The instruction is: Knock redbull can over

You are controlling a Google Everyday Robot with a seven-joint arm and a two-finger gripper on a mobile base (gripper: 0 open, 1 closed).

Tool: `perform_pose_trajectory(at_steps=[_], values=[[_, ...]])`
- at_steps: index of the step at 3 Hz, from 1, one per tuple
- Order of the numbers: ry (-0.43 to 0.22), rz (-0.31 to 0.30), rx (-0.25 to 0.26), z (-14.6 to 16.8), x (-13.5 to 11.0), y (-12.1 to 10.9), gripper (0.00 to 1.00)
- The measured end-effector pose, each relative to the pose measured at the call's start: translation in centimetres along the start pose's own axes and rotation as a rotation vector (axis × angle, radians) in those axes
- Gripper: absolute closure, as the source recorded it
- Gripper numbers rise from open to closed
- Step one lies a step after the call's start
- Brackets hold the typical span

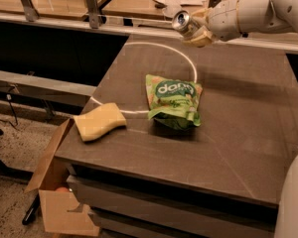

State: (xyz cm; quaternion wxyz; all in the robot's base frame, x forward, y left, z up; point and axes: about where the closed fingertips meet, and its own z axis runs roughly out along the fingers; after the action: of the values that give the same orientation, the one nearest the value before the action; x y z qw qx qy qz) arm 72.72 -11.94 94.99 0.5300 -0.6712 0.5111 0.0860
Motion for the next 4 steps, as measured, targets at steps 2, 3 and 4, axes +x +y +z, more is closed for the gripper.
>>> perform_pose_trajectory(at_steps=[2,3,4], values=[[0.035,-0.208,-0.085,-1.4,0.1,0.9,1.0],[0.035,-0.215,-0.088,-1.4,0.1,0.9,1.0],[0.12,-0.318,-0.209,-1.3,-0.7,1.7,1.0]])
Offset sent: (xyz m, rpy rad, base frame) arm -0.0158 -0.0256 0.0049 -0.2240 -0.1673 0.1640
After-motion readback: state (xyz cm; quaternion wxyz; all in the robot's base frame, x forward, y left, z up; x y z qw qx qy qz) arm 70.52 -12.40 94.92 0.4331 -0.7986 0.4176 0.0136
